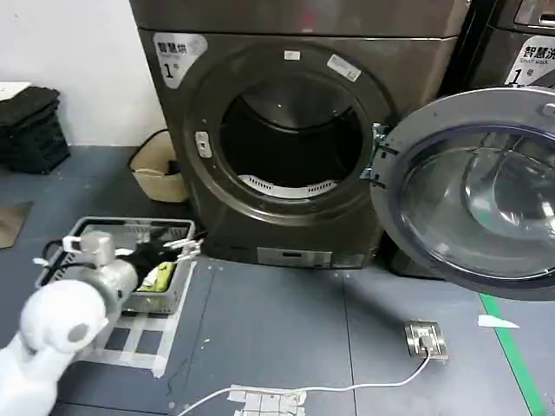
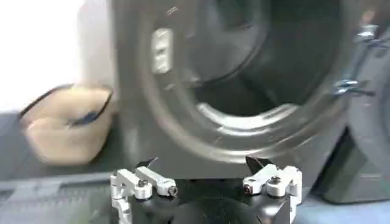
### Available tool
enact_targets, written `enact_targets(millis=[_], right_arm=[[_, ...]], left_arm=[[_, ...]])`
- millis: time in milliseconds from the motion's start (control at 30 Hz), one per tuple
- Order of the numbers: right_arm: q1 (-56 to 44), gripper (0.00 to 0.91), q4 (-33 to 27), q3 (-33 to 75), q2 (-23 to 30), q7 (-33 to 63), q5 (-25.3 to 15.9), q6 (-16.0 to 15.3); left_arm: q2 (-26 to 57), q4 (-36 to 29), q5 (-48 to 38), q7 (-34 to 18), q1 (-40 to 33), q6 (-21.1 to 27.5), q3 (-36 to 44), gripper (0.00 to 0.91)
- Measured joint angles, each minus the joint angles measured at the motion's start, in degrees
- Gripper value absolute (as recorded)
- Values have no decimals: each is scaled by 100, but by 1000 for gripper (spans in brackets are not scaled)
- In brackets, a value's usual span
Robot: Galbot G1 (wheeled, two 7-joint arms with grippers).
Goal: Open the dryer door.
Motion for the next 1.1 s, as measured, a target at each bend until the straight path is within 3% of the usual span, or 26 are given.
enact_targets(millis=[433,733,900,1100], right_arm=[[61,907,-157,-129,0,-79,3,65],[117,907,-248,-193,0,-99,4,83],[149,907,-272,-239,0,-102,38,143],[173,907,-246,-307,0,-152,21,223]], left_arm=[[77,676,-2571,-2109,567,-3,-1165,907],[233,1107,-4086,-2954,1050,-7,-1840,907],[289,1194,-4331,-2978,1242,-8,-2084,907],[291,1110,-3759,-2454,1260,-6,-2033,907]])
